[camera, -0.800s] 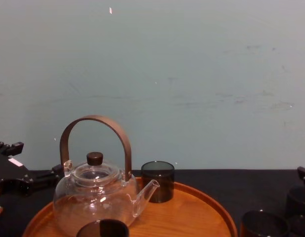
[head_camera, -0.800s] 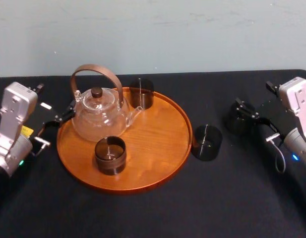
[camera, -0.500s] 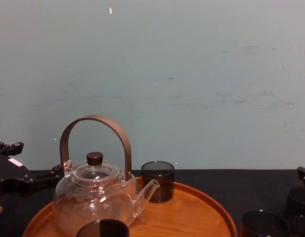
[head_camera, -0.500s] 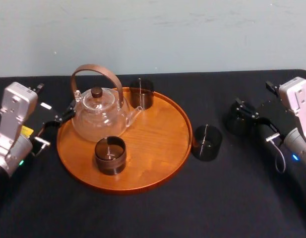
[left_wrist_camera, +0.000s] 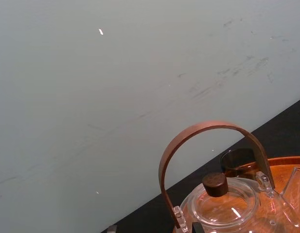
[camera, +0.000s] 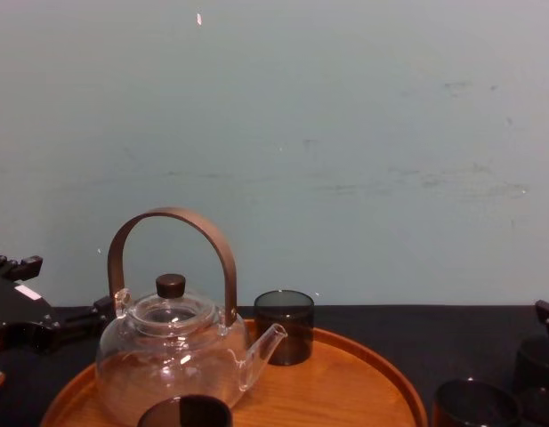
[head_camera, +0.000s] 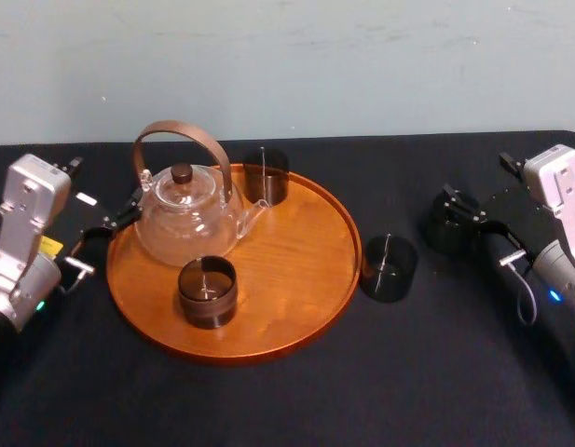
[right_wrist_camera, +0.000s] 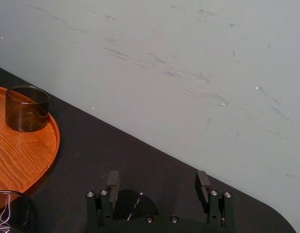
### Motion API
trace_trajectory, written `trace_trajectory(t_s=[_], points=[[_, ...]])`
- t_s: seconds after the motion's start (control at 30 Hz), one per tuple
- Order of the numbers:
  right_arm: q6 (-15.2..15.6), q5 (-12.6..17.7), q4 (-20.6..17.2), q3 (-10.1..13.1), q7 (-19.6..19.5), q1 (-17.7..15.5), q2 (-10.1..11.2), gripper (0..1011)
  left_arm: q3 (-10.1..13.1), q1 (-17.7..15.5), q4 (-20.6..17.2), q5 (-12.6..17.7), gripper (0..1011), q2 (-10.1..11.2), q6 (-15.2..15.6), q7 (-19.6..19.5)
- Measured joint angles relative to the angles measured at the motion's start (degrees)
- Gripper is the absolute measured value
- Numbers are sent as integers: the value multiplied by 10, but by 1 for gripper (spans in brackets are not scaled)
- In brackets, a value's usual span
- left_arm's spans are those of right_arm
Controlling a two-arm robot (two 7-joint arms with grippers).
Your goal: Pick up the glass from the table and place it on the tray.
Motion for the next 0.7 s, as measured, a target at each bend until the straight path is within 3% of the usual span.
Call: trace_trajectory(t_s=[0.7], points=[[0, 0, 0, 0, 0, 0, 0, 1000, 0, 0, 0, 0, 1001, 0, 0, 0]])
